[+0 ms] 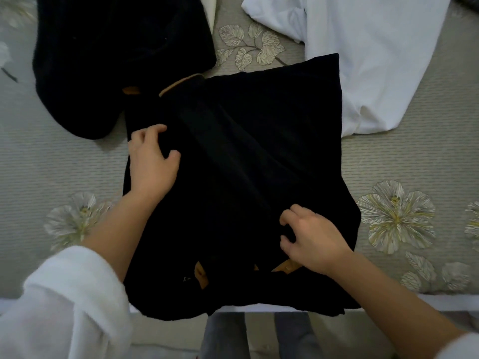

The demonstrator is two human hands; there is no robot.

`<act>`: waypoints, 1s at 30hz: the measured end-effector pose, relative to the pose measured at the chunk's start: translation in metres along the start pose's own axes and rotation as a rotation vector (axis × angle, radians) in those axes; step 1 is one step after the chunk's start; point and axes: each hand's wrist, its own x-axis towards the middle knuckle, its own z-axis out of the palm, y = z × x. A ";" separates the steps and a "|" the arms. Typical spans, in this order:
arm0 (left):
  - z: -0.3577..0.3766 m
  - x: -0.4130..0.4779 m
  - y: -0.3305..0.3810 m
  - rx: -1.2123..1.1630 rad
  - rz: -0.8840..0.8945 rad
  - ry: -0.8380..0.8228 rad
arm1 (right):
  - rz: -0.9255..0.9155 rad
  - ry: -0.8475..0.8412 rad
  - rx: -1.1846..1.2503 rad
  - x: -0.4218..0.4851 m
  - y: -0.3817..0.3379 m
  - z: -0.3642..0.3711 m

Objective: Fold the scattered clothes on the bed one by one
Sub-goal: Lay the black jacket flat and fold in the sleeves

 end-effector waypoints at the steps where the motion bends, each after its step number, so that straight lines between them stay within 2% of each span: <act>1: -0.005 -0.019 -0.005 -0.006 0.042 0.000 | -0.015 0.073 0.035 -0.004 -0.003 0.002; 3: -0.012 -0.061 -0.022 -0.002 0.096 -0.012 | -0.082 0.130 0.084 -0.013 -0.013 0.005; 5: -0.015 -0.103 -0.047 0.053 0.005 -0.027 | -0.126 -0.038 0.104 -0.022 -0.027 0.015; 7: -0.014 -0.139 -0.070 0.072 -0.288 -0.055 | -0.145 -0.247 0.064 -0.032 -0.044 0.027; 9: -0.017 -0.165 -0.083 -0.009 -0.568 -0.060 | -0.135 -0.307 0.022 -0.036 -0.059 0.037; 10: -0.018 -0.172 -0.089 -0.063 -0.637 -0.047 | -0.124 -0.296 0.030 -0.036 -0.065 0.041; 12: -0.024 -0.178 -0.099 -0.191 -0.663 -0.004 | -0.150 -0.310 0.020 -0.037 -0.069 0.045; 14: -0.030 -0.173 -0.109 -0.335 -0.640 0.009 | -0.327 -0.332 -0.104 -0.036 -0.071 0.049; 16: -0.038 -0.163 -0.113 -0.443 -0.624 -0.065 | -0.478 -0.376 -0.269 -0.035 -0.077 0.052; 17: -0.042 -0.157 -0.114 -0.473 -0.619 -0.098 | -0.483 -0.446 -0.301 -0.033 -0.081 0.052; 18: -0.045 -0.152 -0.115 -0.509 -0.626 -0.102 | -0.452 -0.508 -0.308 -0.032 -0.086 0.049; 20: -0.051 -0.146 -0.120 -0.657 -0.699 -0.025 | -0.263 -0.611 -0.199 -0.022 -0.096 0.041; 21: -0.053 -0.145 -0.124 -0.768 -0.756 0.014 | -0.166 -0.557 -0.084 -0.016 -0.100 0.039; 23: -0.056 -0.149 -0.136 -0.941 -0.841 0.046 | -0.011 -0.346 0.118 -0.004 -0.107 0.039; 25: -0.058 -0.157 -0.145 -1.032 -0.917 0.071 | 0.038 -0.210 0.209 0.006 -0.121 0.045; 26: -0.059 -0.162 -0.150 -1.077 -0.967 0.094 | 0.031 -0.198 0.219 0.011 -0.130 0.048; 28: -0.063 -0.169 -0.158 -1.156 -1.058 0.142 | 0.005 -0.247 0.182 0.019 -0.144 0.057; 30: -0.067 -0.167 -0.164 -1.185 -1.044 0.130 | 0.028 -0.299 0.158 0.027 -0.148 0.068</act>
